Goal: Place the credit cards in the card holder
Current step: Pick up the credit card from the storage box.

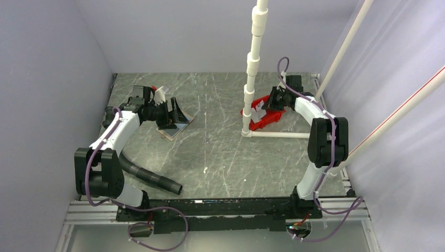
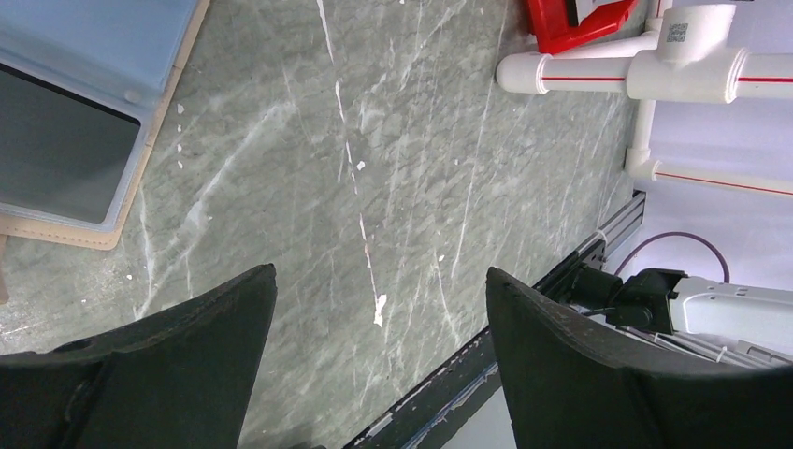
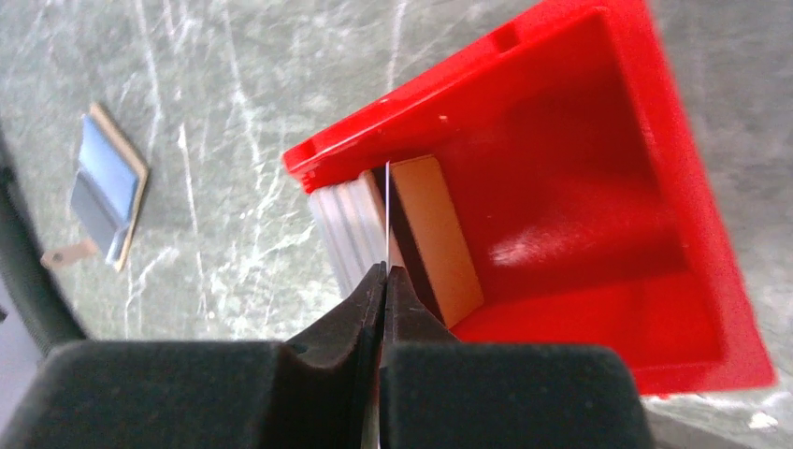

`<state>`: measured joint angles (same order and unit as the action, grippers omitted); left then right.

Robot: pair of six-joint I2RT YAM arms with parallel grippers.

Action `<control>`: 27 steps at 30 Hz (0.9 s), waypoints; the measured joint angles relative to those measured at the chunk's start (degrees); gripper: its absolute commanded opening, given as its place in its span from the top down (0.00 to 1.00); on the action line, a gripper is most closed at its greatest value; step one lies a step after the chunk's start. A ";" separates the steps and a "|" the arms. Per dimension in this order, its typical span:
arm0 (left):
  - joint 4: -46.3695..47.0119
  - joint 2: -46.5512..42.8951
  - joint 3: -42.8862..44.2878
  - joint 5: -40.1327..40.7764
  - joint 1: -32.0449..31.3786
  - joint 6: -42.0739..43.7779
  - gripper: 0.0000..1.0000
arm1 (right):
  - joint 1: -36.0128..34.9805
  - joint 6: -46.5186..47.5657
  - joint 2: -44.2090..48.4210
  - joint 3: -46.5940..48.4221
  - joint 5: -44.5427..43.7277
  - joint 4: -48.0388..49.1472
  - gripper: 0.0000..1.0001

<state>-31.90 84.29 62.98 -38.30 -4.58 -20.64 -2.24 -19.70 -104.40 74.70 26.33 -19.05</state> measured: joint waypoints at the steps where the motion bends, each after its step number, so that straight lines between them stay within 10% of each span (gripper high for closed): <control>1: 0.00 0.09 -0.04 -0.04 0.00 0.00 0.13 | 0.00 -0.44 0.07 0.00 -1.11 -0.09 1.00; 15: 0.79 0.76 -0.39 -0.96 0.00 -0.02 0.13 | -9.05 -18.34 1.25 8.41 -47.19 -16.96 1.00; 27: 0.90 0.76 -0.42 -1.49 0.00 -0.02 0.13 | -9.16 -25.11 0.98 8.63 -62.10 -23.39 1.00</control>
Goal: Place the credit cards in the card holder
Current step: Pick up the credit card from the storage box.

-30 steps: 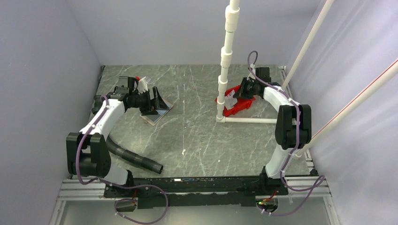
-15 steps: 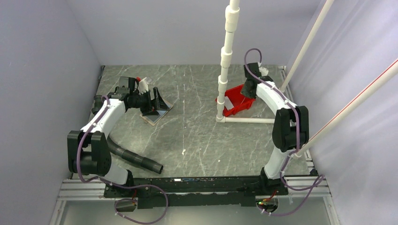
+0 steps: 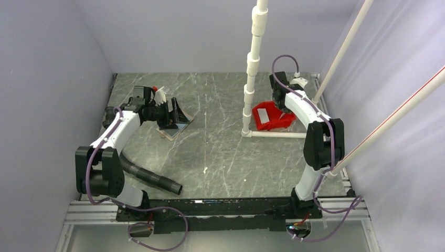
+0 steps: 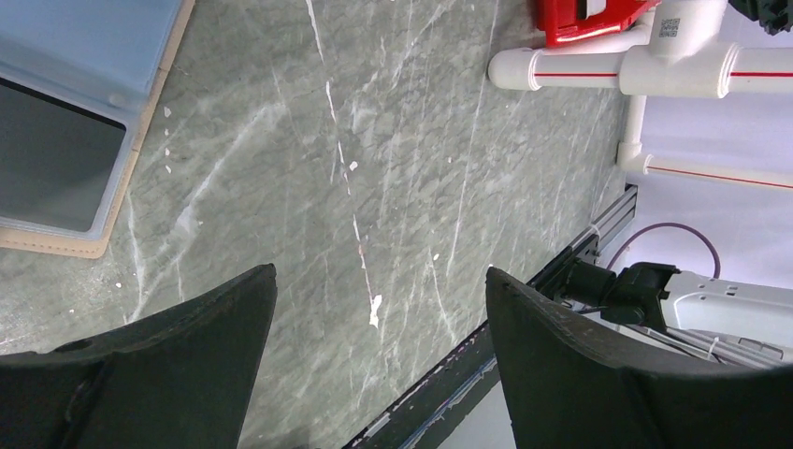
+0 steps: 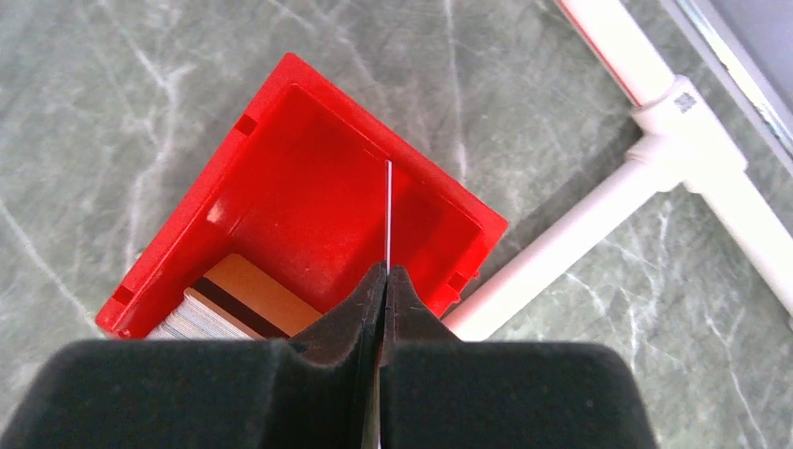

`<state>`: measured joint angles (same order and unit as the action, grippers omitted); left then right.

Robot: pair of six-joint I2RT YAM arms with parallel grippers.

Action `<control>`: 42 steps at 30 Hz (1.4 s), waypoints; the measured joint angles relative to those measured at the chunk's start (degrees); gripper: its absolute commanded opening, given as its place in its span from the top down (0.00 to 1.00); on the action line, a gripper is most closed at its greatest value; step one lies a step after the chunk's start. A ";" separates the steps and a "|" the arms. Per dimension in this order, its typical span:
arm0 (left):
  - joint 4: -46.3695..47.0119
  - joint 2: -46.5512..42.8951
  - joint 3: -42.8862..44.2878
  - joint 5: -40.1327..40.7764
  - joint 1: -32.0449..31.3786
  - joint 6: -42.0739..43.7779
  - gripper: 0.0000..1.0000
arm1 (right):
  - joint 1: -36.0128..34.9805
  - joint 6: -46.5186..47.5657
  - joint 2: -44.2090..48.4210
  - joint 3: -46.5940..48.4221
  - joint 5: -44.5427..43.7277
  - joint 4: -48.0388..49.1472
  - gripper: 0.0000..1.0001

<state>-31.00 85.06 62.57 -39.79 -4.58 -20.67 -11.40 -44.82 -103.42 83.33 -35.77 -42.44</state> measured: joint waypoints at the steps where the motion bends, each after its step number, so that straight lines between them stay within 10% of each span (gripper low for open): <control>1: 0.02 0.00 0.00 -0.04 0.00 0.00 0.13 | 0.20 -0.17 0.00 -0.20 -0.37 -0.26 1.00; 19: 0.50 -0.02 -0.02 -1.42 0.00 -0.04 0.11 | -6.56 14.32 19.61 -7.61 0.20 4.52 1.00; 32: 20.57 -2.12 -7.56 -18.43 -14.27 -9.27 0.09 | -18.91 21.66 51.54 -39.06 51.65 11.32 1.00; 42: 50.23 -16.20 -20.15 -14.73 -26.38 -25.81 0.12 | -20.02 11.96 58.01 -42.36 66.73 41.11 1.00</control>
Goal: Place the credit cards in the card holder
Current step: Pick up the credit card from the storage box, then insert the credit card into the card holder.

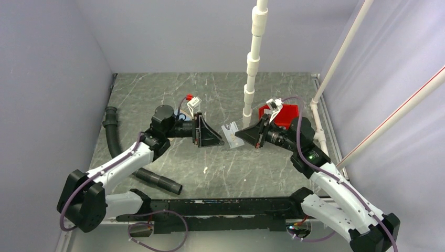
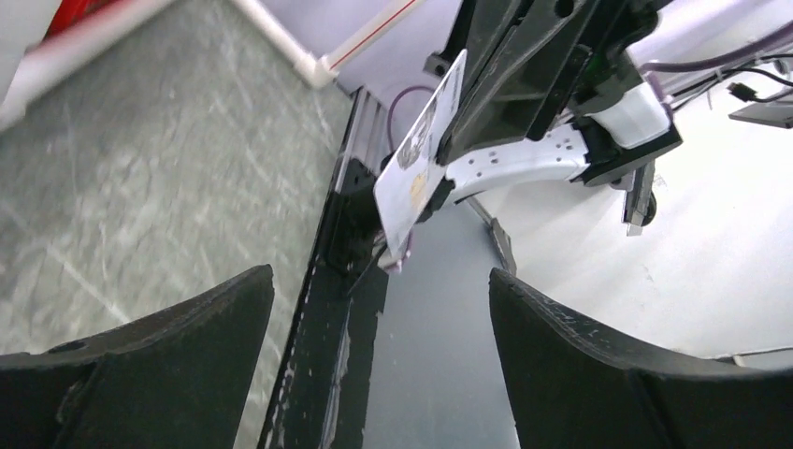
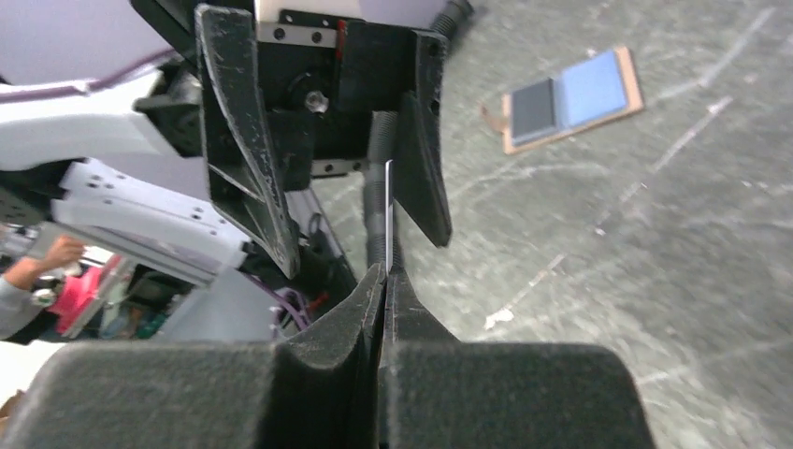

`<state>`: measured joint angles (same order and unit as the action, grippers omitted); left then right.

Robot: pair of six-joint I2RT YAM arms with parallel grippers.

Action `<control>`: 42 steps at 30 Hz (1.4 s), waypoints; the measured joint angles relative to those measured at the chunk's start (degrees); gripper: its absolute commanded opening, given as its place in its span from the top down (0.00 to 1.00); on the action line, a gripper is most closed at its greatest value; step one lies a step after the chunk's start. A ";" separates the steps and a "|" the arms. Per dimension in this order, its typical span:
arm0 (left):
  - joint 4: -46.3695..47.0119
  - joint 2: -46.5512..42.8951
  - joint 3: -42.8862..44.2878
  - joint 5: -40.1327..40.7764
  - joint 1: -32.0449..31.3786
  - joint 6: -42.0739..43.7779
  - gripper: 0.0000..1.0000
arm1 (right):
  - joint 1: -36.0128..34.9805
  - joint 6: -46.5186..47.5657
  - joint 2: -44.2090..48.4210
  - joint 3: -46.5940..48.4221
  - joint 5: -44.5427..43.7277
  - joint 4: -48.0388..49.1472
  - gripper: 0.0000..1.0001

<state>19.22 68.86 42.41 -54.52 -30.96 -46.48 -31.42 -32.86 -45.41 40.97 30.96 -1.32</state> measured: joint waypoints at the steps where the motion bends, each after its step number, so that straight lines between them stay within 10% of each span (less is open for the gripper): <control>1: 2.29 -0.39 0.00 0.74 -0.81 -1.05 0.16 | 0.00 -1.09 -0.20 -0.02 0.92 2.08 1.00; 23: 16.06 -0.20 0.09 1.86 -3.15 -10.93 1.00 | -4.92 -7.10 -4.04 -0.83 0.68 16.46 1.00; 27: 8.17 -4.37 0.46 2.05 -0.83 -7.65 1.00 | -7.41 -4.59 -7.32 2.23 -2.32 13.68 0.54; 33: -28.70 -6.75 14.08 12.37 16.96 5.05 1.00 | -12.76 3.74 -14.27 11.04 -17.42 2.36 0.40; 42: -51.15 9.18 12.13 13.46 45.64 16.81 1.00 | -20.57 14.51 -46.95 31.63 -29.24 1.36 0.61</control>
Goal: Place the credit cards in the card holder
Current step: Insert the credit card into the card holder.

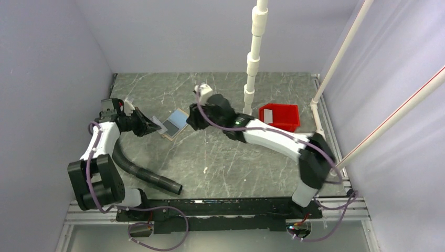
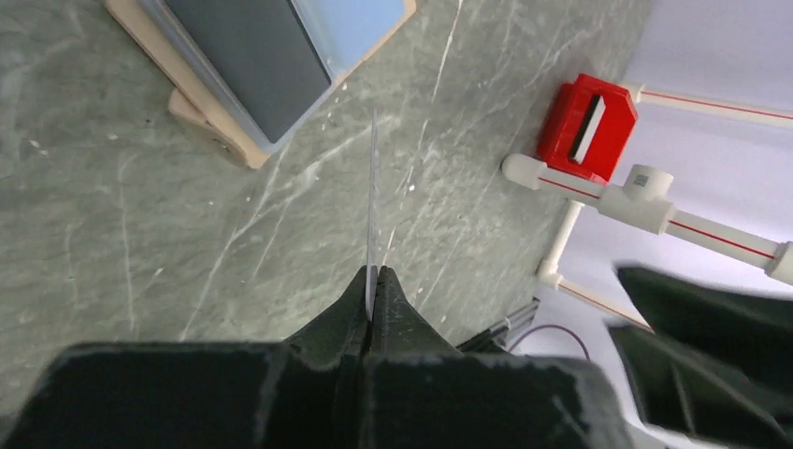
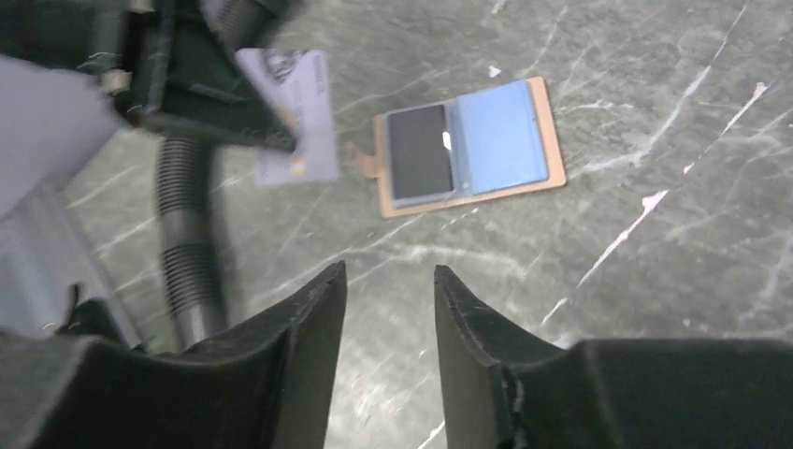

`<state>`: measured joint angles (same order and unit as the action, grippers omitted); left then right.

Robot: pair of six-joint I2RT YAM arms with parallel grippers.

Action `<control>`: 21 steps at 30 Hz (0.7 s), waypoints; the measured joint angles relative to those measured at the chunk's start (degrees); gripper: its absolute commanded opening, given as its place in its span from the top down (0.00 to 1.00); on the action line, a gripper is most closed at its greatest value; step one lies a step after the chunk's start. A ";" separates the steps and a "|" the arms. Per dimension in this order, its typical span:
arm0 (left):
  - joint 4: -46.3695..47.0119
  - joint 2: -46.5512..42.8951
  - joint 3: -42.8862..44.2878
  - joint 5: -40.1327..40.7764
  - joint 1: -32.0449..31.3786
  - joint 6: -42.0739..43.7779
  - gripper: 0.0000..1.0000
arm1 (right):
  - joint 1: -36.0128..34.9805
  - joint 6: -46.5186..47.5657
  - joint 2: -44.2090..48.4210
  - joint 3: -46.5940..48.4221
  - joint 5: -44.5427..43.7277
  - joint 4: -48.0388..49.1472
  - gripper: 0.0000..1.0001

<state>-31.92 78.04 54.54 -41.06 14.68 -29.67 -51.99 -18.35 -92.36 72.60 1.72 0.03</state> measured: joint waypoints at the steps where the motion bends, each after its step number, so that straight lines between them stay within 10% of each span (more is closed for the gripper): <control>1: -0.09 0.87 -0.46 -0.46 0.39 -0.04 1.00 | -0.02 0.57 -3.74 2.84 -0.24 -0.39 0.63; 7: 5.11 7.19 0.66 -4.87 0.17 -1.01 1.00 | 2.23 3.30 -27.19 25.86 2.49 -8.17 0.64; 10: 7.91 11.74 1.25 -6.32 0.17 -1.22 1.00 | 3.93 3.87 -34.01 32.85 7.54 -10.10 0.48; 21: 21.11 11.19 -2.51 -14.03 0.63 -2.73 1.00 | 12.55 -7.28 -35.26 31.50 32.26 -7.30 0.35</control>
<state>-10.81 89.23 52.03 -55.09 15.31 -32.40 -39.44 -25.63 -127.61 104.09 33.98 -7.27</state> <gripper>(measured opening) 0.012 0.631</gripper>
